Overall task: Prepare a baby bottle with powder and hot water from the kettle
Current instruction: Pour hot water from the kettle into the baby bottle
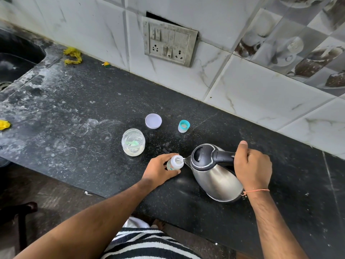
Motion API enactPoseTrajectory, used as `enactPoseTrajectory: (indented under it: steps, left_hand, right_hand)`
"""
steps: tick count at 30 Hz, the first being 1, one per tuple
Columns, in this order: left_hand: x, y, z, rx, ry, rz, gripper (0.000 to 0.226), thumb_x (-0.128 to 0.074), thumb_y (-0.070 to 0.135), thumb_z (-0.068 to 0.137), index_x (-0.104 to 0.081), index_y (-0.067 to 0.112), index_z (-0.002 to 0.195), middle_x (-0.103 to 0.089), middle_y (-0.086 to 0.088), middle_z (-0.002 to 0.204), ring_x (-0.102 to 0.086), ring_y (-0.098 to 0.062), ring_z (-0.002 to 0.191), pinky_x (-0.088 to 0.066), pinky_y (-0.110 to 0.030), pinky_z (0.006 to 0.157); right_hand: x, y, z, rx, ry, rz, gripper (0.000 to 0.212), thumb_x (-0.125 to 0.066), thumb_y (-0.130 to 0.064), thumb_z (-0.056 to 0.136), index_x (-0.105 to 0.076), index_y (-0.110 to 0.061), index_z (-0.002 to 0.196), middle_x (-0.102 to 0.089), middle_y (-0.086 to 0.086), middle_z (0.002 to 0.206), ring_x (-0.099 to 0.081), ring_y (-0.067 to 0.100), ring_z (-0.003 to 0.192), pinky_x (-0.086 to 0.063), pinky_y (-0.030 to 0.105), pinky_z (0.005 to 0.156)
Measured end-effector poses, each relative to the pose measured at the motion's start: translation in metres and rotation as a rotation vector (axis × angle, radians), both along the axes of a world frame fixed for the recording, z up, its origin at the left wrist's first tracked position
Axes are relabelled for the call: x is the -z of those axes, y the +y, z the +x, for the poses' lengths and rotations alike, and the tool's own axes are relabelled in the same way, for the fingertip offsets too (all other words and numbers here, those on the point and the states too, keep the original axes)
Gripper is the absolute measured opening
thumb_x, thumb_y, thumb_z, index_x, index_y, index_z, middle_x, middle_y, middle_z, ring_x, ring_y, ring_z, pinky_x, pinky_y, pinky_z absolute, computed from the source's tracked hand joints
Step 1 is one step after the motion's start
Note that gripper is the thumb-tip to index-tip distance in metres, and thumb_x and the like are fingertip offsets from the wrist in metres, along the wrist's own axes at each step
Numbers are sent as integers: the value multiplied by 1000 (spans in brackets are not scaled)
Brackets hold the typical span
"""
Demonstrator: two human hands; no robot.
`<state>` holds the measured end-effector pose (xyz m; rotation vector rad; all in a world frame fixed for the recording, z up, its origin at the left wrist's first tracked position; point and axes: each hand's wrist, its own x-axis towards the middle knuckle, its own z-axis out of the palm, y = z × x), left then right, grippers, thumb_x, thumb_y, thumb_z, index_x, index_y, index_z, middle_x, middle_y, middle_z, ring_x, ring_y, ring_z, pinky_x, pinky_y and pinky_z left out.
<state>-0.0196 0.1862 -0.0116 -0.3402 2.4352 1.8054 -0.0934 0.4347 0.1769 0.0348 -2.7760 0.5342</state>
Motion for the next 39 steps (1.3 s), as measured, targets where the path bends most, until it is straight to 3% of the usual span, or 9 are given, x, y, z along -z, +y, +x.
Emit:
enactPoseTrajectory:
  steps: [6, 13, 39]
  left_hand:
    - [0, -1, 1, 0, 7, -6, 67, -99, 29, 79, -72, 41, 139, -72, 24, 132, -67, 5, 125, -57, -31, 112]
    - [-1, -1, 0, 4, 5, -28, 69, -99, 30, 79, -71, 41, 141, -71, 24, 133, -66, 6, 124, -57, -30, 111]
    - [-1, -3, 0, 4, 34, -48, 70, -99, 33, 78, -70, 45, 141, -70, 24, 134, -66, 4, 125, -57, -33, 112]
  right_hand:
    - [0, -3, 0, 4, -4, 12, 67, -37, -43, 109, -36, -28, 43, -41, -6, 41, -42, 18, 41, -25, 25, 52]
    - [0, -3, 0, 2, -6, 31, 68, -35, -44, 109, -35, -27, 43, -43, 0, 42, -51, 37, 47, -34, 34, 55]
    - [-3, -8, 1, -10, -17, 30, 69, -33, -47, 109, -36, -25, 43, -43, -1, 41, -53, 37, 47, -37, 35, 55]
